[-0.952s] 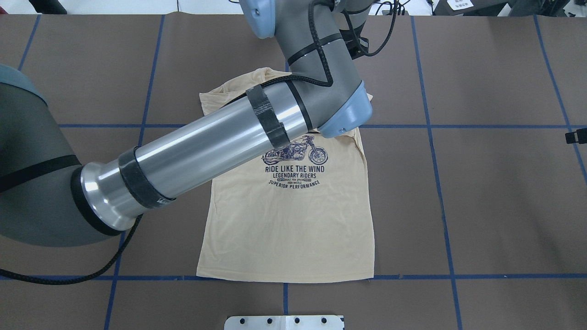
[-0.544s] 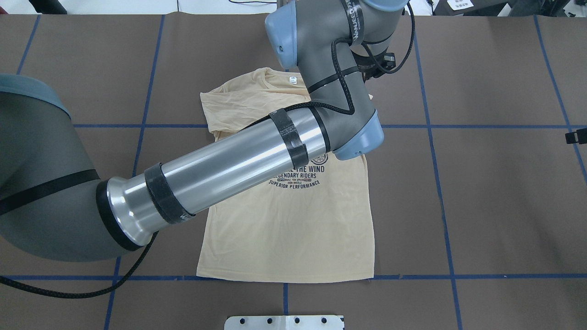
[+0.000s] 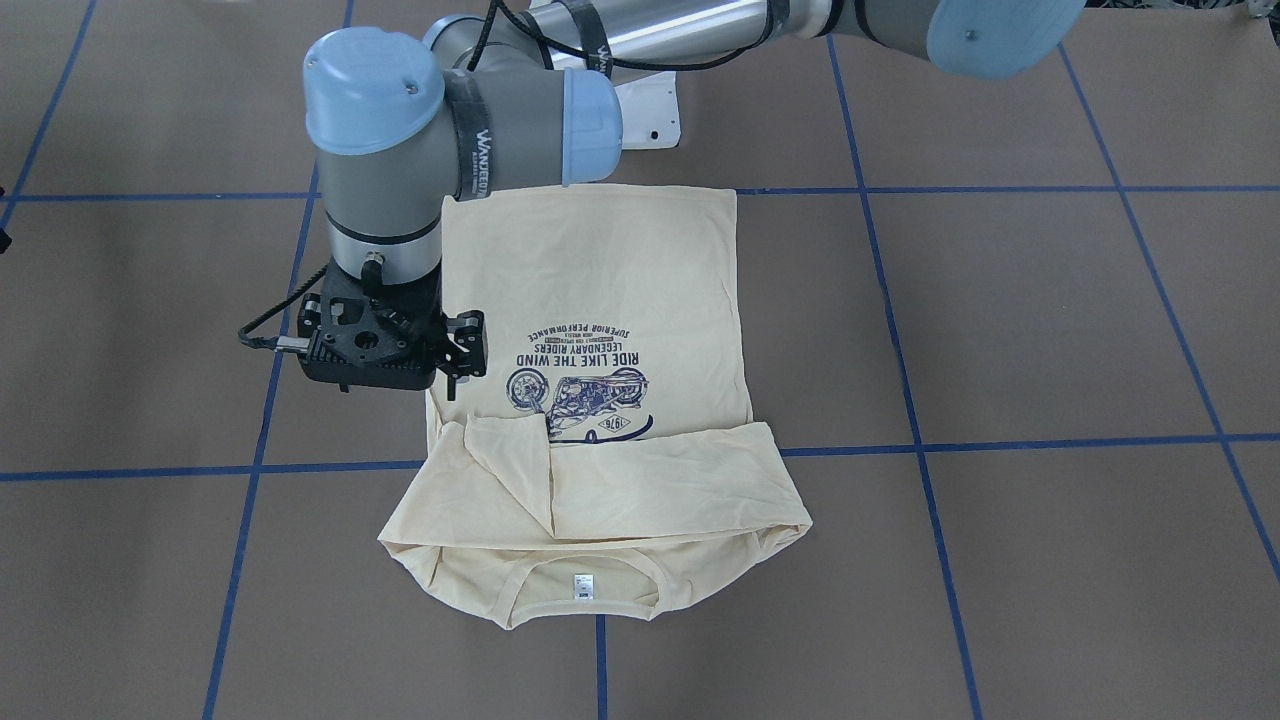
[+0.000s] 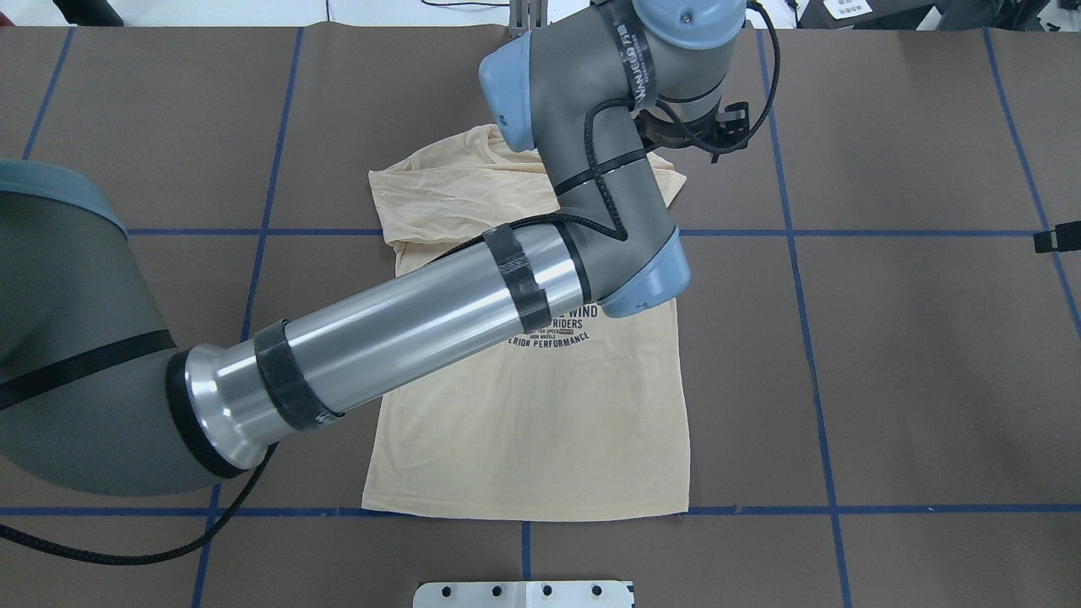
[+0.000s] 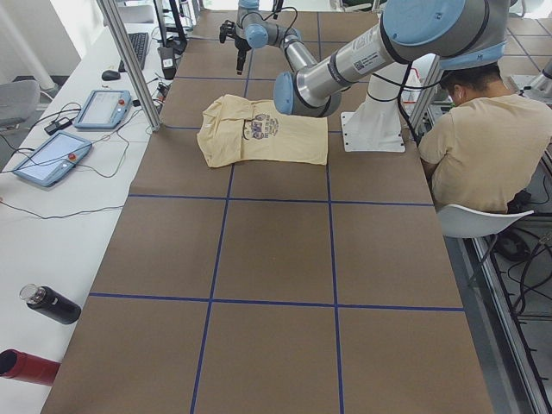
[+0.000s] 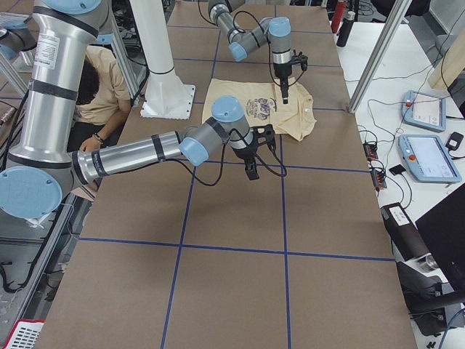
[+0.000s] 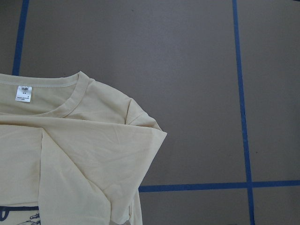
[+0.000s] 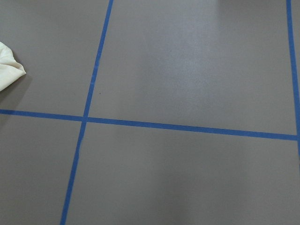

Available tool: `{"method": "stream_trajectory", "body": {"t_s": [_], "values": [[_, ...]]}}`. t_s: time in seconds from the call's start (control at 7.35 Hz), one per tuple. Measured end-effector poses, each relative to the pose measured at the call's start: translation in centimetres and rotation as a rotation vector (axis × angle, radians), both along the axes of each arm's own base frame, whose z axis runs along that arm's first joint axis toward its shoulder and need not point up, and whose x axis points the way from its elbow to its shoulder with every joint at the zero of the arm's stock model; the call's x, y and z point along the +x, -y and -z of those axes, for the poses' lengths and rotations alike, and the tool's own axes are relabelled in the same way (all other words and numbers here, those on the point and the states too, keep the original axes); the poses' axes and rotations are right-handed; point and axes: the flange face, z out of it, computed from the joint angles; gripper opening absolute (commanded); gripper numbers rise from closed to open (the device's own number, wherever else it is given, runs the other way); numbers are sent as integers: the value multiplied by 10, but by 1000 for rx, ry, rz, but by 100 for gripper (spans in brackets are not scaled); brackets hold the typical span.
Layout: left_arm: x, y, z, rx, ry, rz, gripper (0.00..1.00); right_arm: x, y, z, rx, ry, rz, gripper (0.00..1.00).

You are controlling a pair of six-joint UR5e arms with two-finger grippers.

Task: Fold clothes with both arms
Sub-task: 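Lay the sleeve across the chest with the left gripper and release, then move both grippers to the hem corners nearest the robot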

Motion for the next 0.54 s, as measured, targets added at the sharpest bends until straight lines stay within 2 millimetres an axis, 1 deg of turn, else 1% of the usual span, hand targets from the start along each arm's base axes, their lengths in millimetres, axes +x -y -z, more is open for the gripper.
{"method": "stream_trajectory", "body": {"t_s": [0.14,0.27,0.41,0.54], "values": [[-15,-10,-37,44,20,-30,100,-10,-1,11,-22,26,-16,100],[-39,-25,-83,88,31,-57,100,-26,-5,24,-44,49,-24,100],[-72,-47,-125,141,27,-82,100,-47,-12,37,-65,64,-32,100],[-109,-73,-158,191,19,-104,100,-77,-24,51,-84,70,-46,100]]}}
